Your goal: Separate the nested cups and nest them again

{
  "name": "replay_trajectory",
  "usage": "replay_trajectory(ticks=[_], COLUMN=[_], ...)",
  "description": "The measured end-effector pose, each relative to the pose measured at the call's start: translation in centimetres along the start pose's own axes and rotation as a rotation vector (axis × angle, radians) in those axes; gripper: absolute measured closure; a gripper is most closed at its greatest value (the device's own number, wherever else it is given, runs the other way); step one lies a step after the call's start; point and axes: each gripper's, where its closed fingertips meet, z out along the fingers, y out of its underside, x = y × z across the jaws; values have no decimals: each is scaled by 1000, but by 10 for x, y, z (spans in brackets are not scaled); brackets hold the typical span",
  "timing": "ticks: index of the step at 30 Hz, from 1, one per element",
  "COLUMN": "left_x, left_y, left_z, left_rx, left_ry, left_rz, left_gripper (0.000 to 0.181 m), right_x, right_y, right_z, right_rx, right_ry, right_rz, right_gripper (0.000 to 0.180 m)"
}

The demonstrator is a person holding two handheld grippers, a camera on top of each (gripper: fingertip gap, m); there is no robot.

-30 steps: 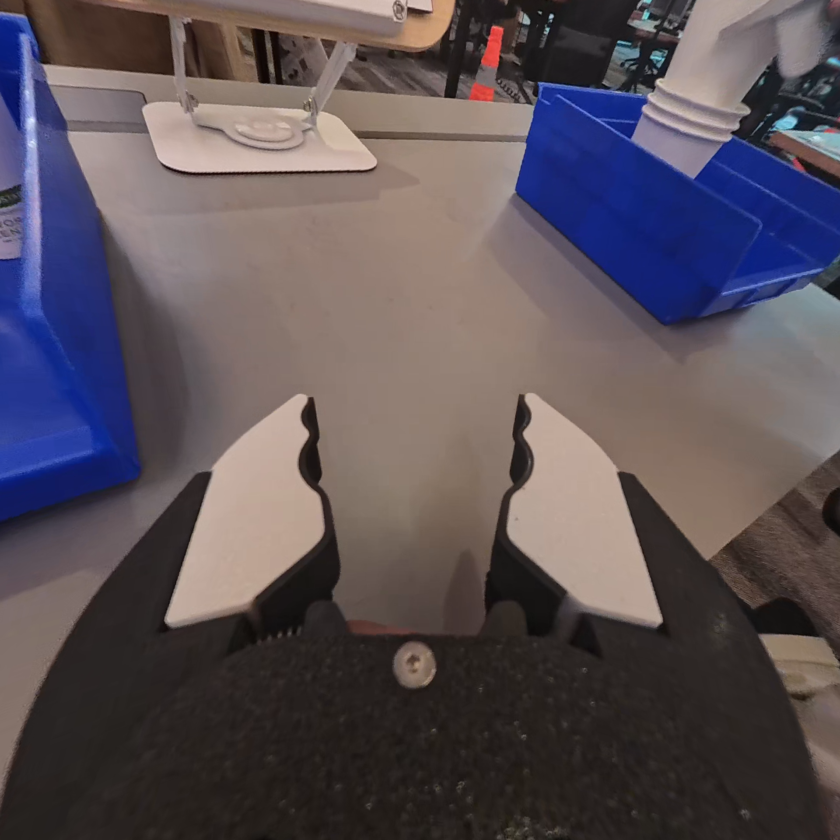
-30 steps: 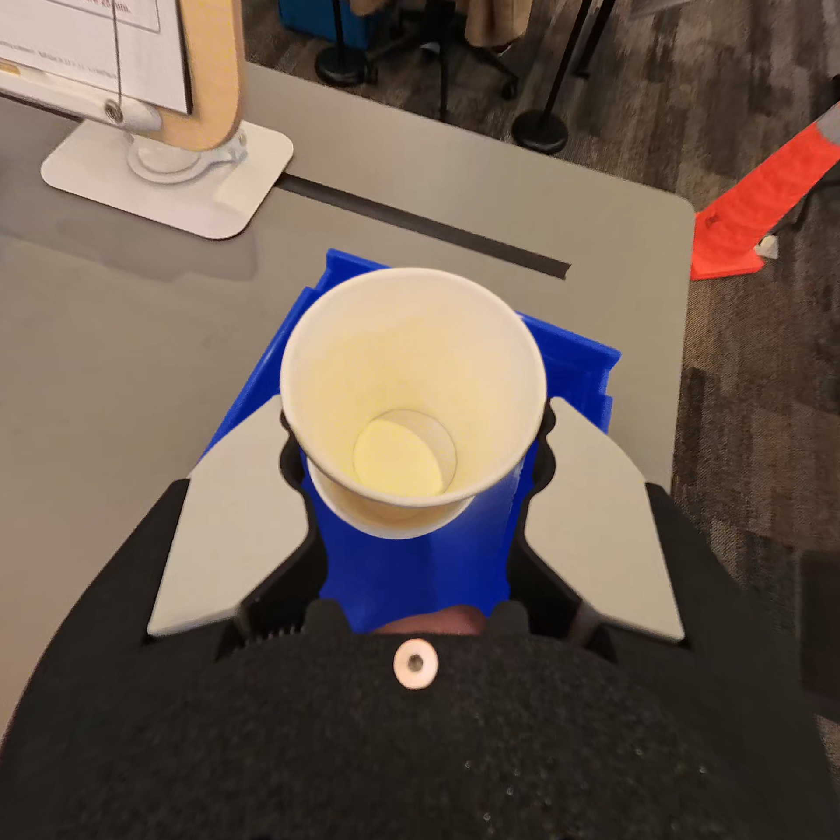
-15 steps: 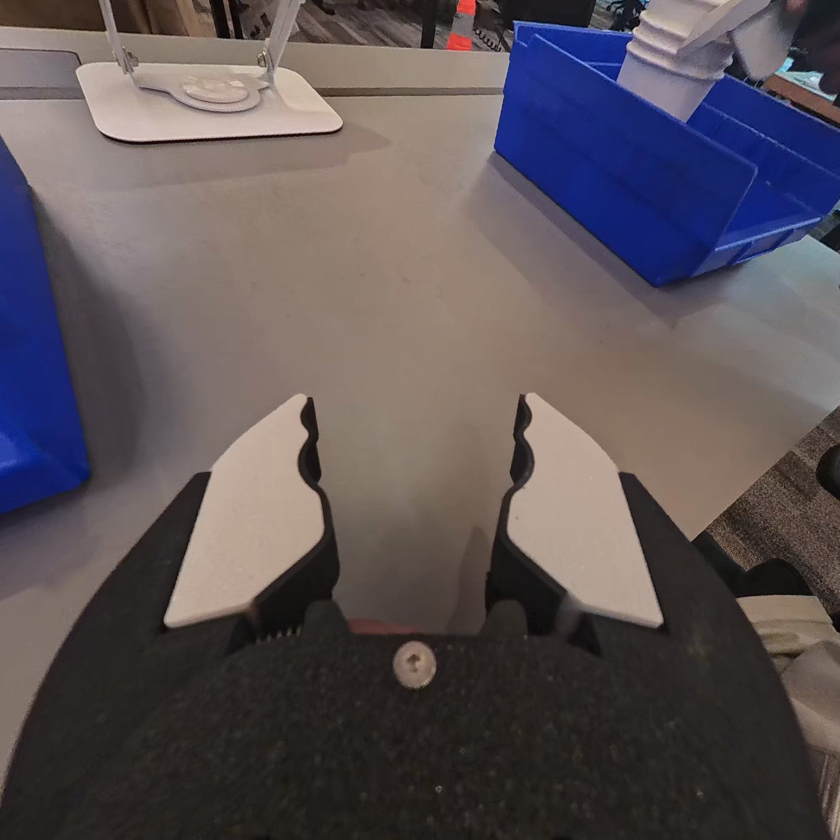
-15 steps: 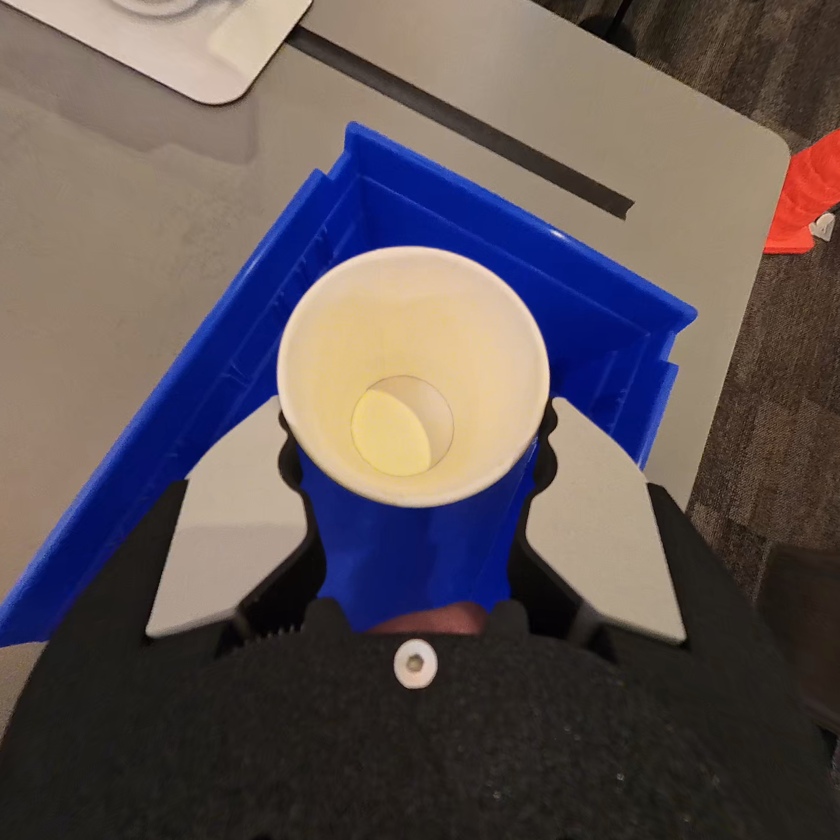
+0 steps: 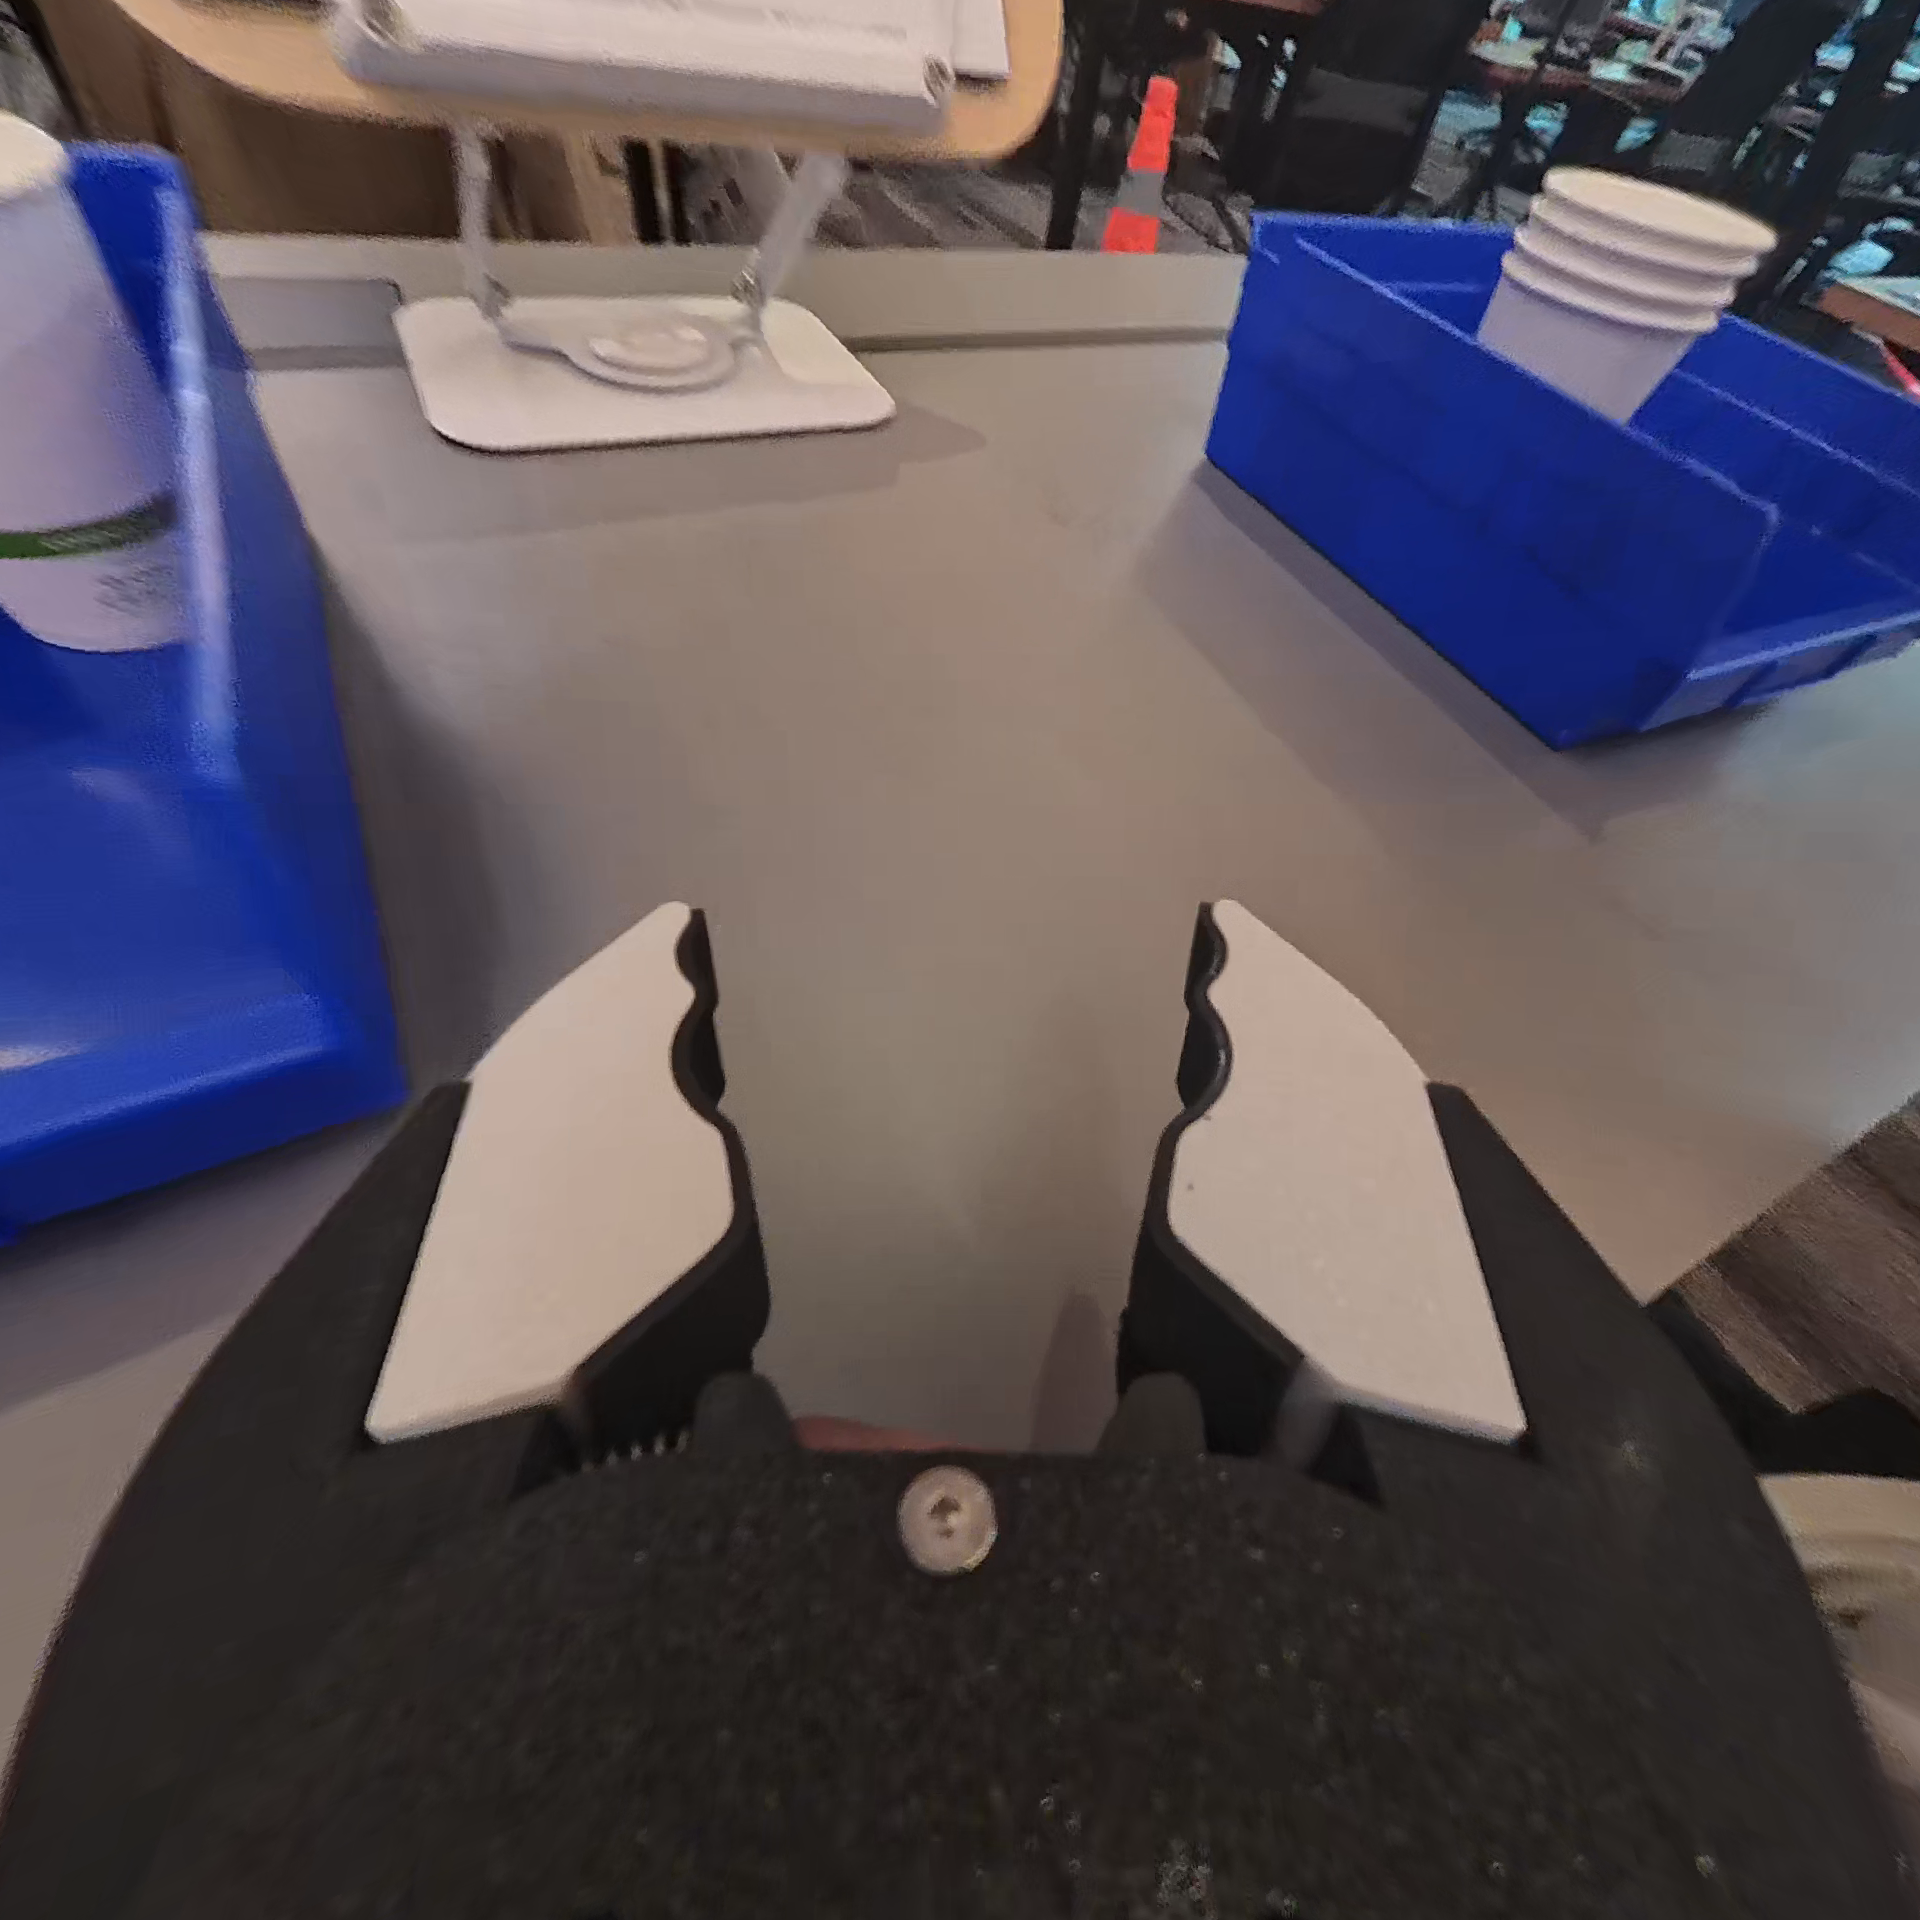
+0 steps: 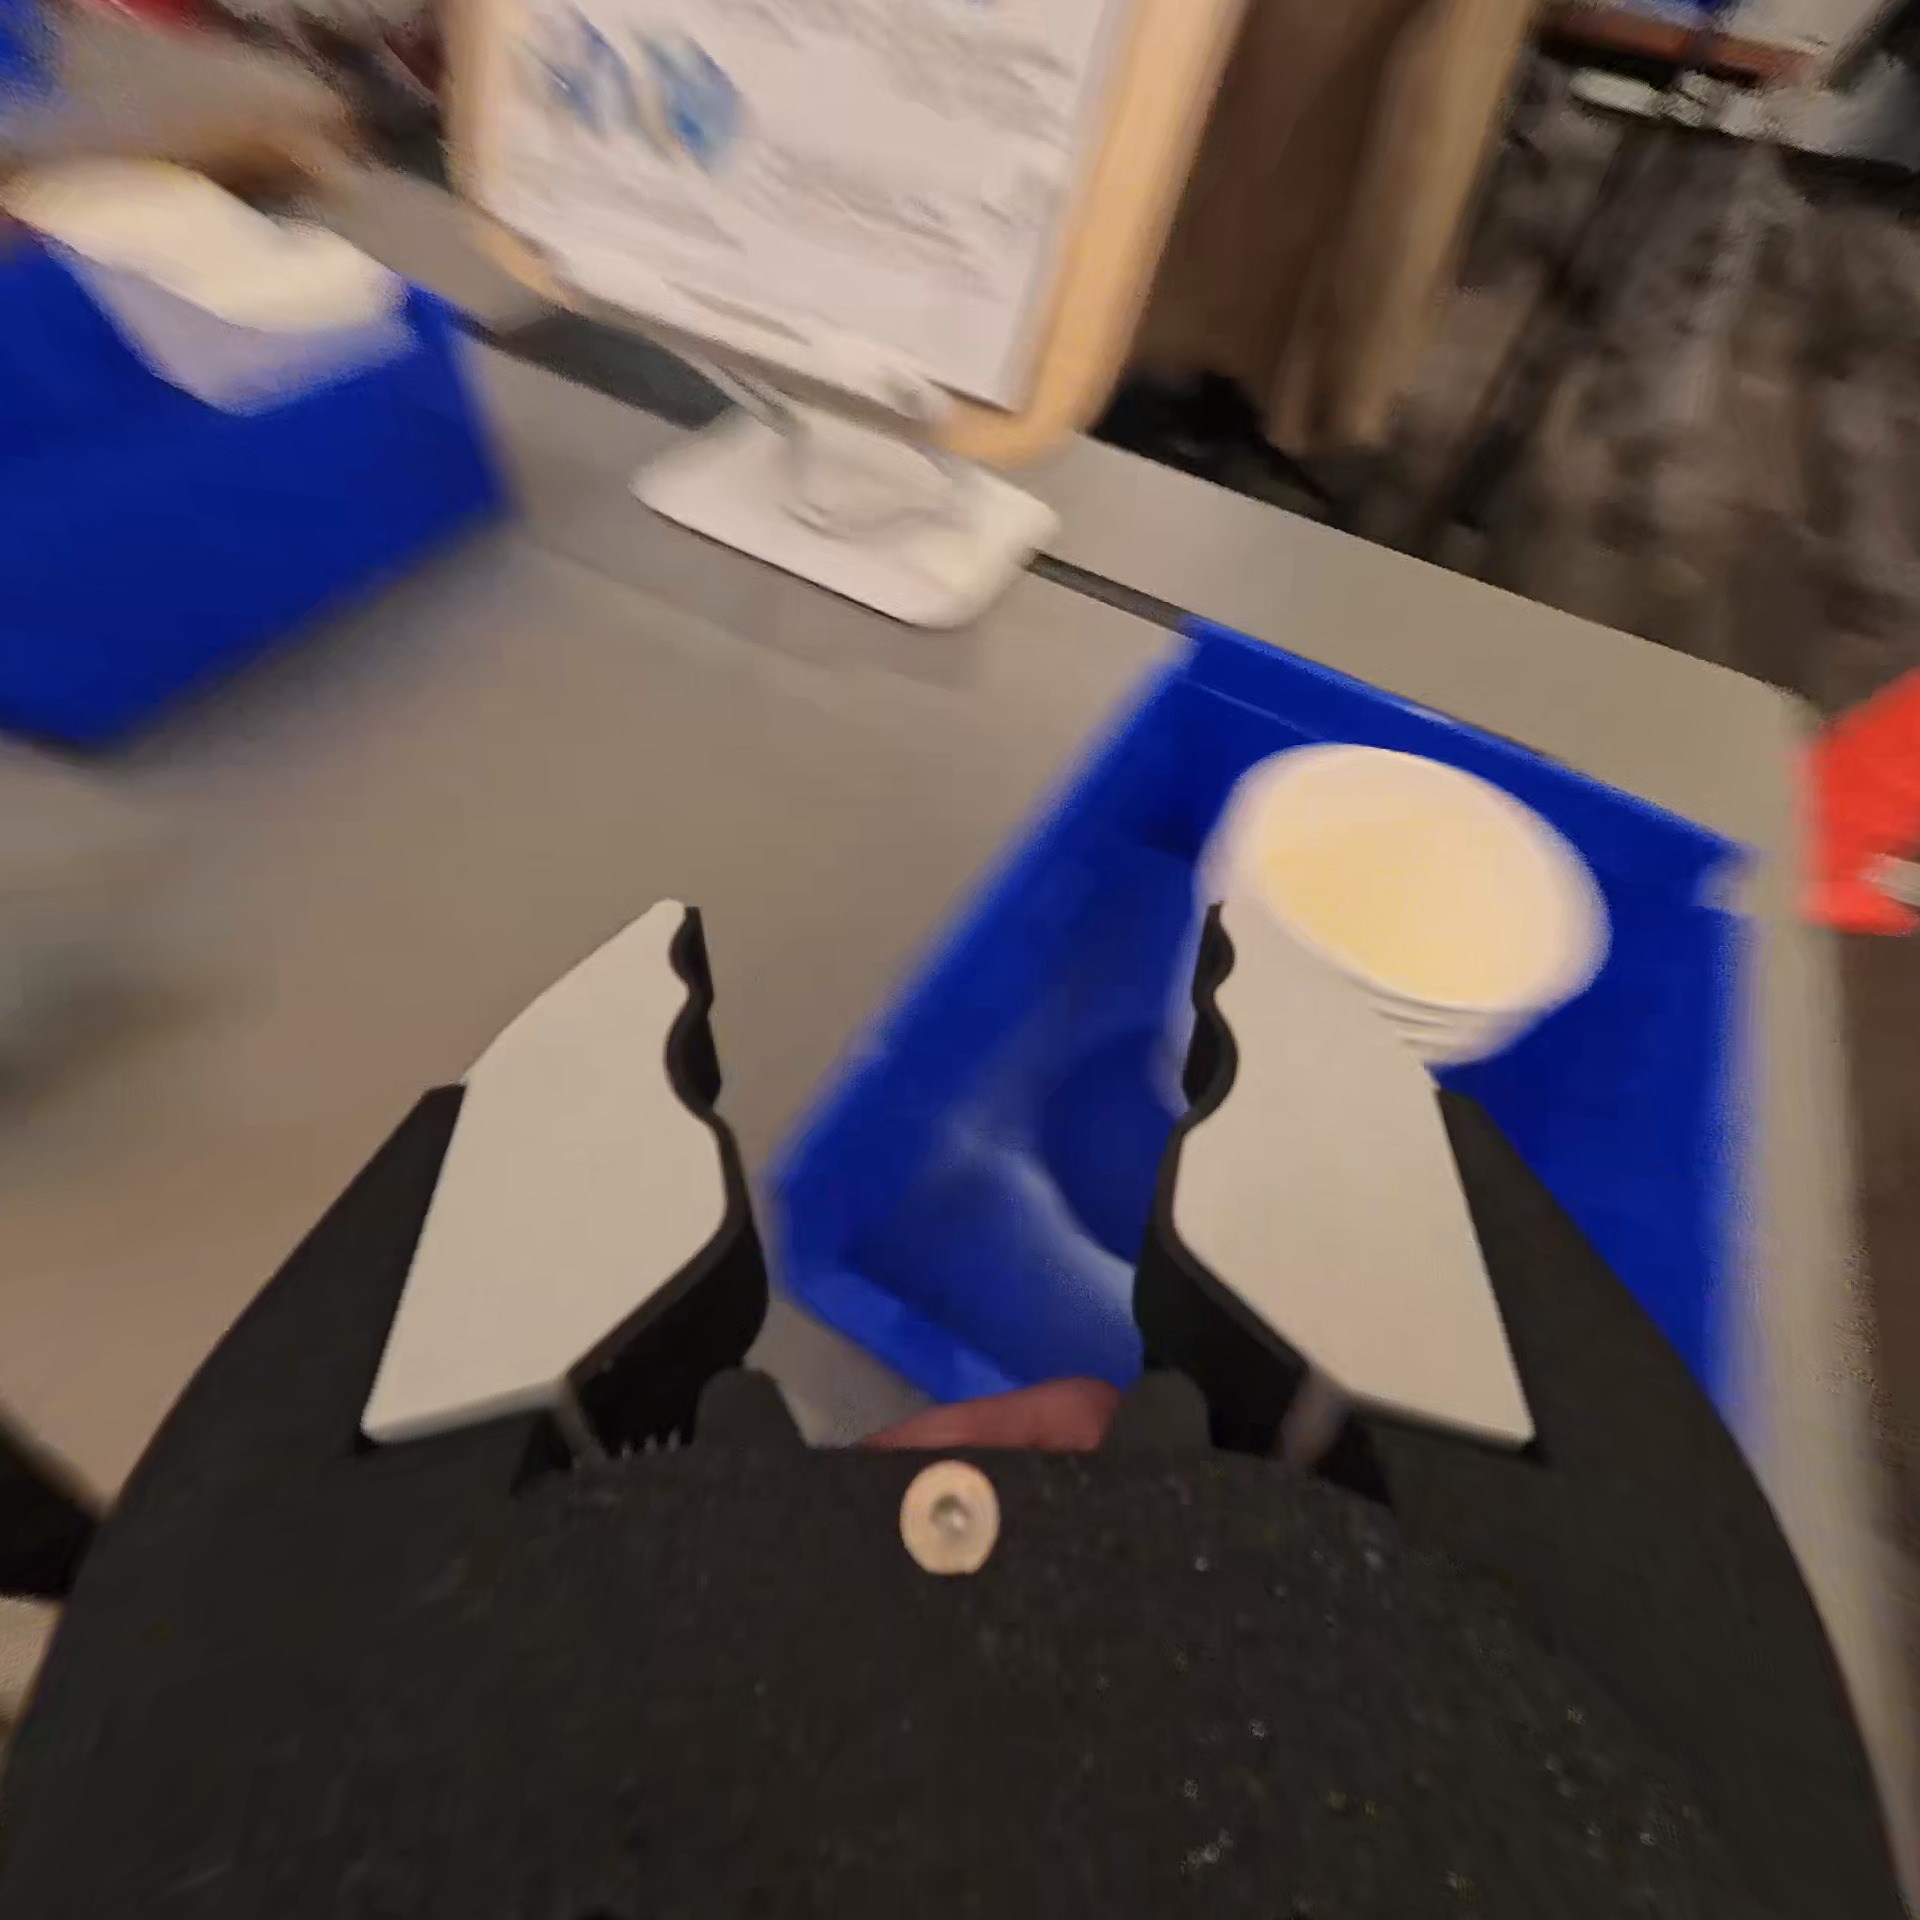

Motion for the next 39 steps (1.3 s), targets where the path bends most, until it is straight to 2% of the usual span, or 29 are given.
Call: replay_trajectory(ticks=[3,6,9,12,16,18,22,26,28,33,36,39], left_x=[-20,-63,-125,-180,-214,-232,-255,-266,-267,-257,-245,-231], left_y=[-17,-35,-62,-79,-83,-86,-82,-80,-81,-86,-97,-112], left_z=[-14,-33,-45,-24,36,63,108,136,144,136,100,46], left_rx=[11,-15,-5,-33,-105,-117,-168,-196,-189,-159,-100,-26], left_ry=[-69,-188,-318,-334,-221,-236,-268,-280,-288,-280,-234,-170], left_rz=[-13,-43,-25,-4,-52,-60,-60,-106,-95,-45,-9,41], left_gripper=[95,92,89,88,93,91,87,86,95,98,99,99], right_x=[-93,-173,-204,-210,-196,-184,-169,-158,-155,-156,-152,-145], right_y=[8,33,53,56,51,52,53,58,60,56,51,50], right_z=[13,35,50,48,39,36,26,20,19,17,15,14], right_rx=[104,67,-2,-32,3,6,28,32,30,31,36,47], right_ry=[-229,-438,-493,-536,-505,-478,-500,-501,-496,-504,-497,-492], right_rz=[138,225,193,133,82,98,210,263,267,252,215,170], right_gripper=[93,95,96,102,107,108,111,114,115,116,116,115])
